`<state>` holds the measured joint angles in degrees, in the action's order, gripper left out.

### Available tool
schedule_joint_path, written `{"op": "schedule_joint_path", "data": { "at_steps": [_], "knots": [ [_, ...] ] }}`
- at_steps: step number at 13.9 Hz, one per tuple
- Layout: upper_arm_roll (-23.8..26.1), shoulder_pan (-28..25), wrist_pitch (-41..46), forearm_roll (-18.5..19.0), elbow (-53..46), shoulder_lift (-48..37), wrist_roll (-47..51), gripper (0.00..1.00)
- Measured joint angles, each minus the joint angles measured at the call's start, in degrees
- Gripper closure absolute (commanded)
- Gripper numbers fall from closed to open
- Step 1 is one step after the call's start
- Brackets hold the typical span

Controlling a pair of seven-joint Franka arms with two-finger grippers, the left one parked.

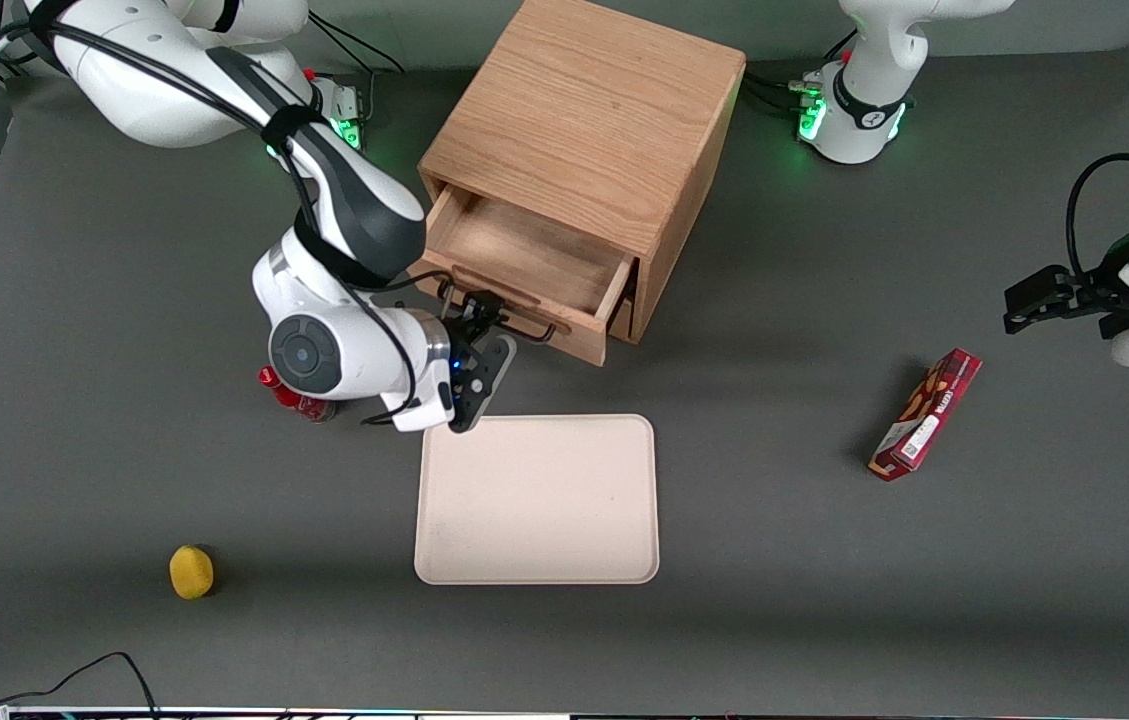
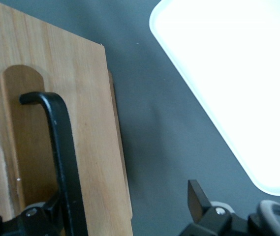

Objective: Open upper drawer
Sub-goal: 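Pull the handle outward with the right gripper, sliding the drawer open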

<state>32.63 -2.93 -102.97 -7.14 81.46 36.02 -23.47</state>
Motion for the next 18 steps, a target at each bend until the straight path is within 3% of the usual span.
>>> {"op": "schedule_joint_path", "data": {
  "at_steps": [18],
  "knots": [
    [-4.5, -0.1, 4.2, 2.2, -11.0, 5.7, -4.0, 0.0]
  ]
}}
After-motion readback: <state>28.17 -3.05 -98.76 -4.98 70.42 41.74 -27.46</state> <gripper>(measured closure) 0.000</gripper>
